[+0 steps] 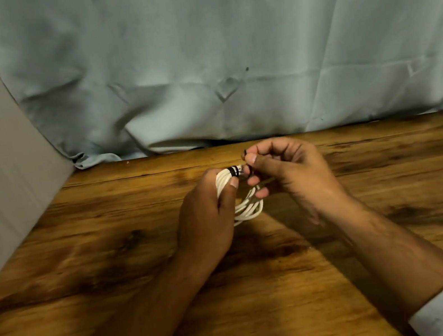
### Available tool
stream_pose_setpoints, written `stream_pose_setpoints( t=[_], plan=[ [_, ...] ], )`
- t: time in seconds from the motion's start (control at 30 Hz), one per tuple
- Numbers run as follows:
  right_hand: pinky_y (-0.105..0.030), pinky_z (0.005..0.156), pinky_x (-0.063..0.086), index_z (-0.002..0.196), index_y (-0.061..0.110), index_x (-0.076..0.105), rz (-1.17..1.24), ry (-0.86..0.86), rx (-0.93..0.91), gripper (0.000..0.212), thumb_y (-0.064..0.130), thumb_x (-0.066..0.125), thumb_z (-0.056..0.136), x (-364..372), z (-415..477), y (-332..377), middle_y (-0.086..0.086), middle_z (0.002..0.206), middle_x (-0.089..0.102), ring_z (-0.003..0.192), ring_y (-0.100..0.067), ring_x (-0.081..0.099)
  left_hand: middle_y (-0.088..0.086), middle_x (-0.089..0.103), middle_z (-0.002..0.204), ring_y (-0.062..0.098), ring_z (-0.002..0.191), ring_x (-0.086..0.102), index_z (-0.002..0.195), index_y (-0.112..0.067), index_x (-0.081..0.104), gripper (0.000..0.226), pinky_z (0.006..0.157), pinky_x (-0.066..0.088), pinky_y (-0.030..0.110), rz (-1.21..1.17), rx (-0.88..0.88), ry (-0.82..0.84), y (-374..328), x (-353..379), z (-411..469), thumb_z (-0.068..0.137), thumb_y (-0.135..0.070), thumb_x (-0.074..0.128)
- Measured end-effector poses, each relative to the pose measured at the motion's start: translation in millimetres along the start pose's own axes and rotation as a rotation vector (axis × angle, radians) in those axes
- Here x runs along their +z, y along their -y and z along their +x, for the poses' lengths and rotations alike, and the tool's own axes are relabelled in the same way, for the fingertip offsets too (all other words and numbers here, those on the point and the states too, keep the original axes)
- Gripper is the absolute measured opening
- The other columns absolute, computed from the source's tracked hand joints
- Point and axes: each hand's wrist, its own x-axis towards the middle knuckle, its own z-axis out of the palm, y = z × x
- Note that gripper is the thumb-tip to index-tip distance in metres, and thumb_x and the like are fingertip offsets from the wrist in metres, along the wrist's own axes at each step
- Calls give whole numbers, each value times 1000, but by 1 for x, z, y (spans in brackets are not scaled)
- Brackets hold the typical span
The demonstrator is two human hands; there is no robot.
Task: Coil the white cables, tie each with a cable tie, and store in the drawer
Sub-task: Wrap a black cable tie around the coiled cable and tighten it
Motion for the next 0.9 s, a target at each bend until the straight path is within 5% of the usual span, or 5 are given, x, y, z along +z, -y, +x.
stream_pose_setpoints(
  t=[0.3, 0.67, 0.9],
  plan=[
    [-34, 62, 61, 81, 11, 74, -401, -12, -37, 14, 0, 76, 89, -4, 7, -5, -9, 67, 74, 59, -16, 70, -6, 68, 83, 15, 76, 65, 104, -23, 61, 22, 66, 51, 44, 77, 59, 1, 0, 1, -2, 101, -41, 48],
    [-11, 55, 40, 80, 25, 73, -836, -11, -226, 14, 15, 75, 91, -6, 3, 2, 13, 66, 68, 60, 3, 60, -7, 67, 84, 13, 75, 64, 108, -26, 60, 26, 64, 52, 45, 96, 62, 13, 1, 2, -2, 102, -45, 44],
    [-24, 58, 47, 85, 25, 73, -971, 4, -295, 9, 19, 73, 92, -4, 1, 6, 10, 74, 71, 68, -1, 66, -8, 67, 87, 11, 78, 63, 110, -29, 59, 28, 66, 52, 43, 141, 84, 31, 0, 2, -2, 100, -47, 41]
  ],
)
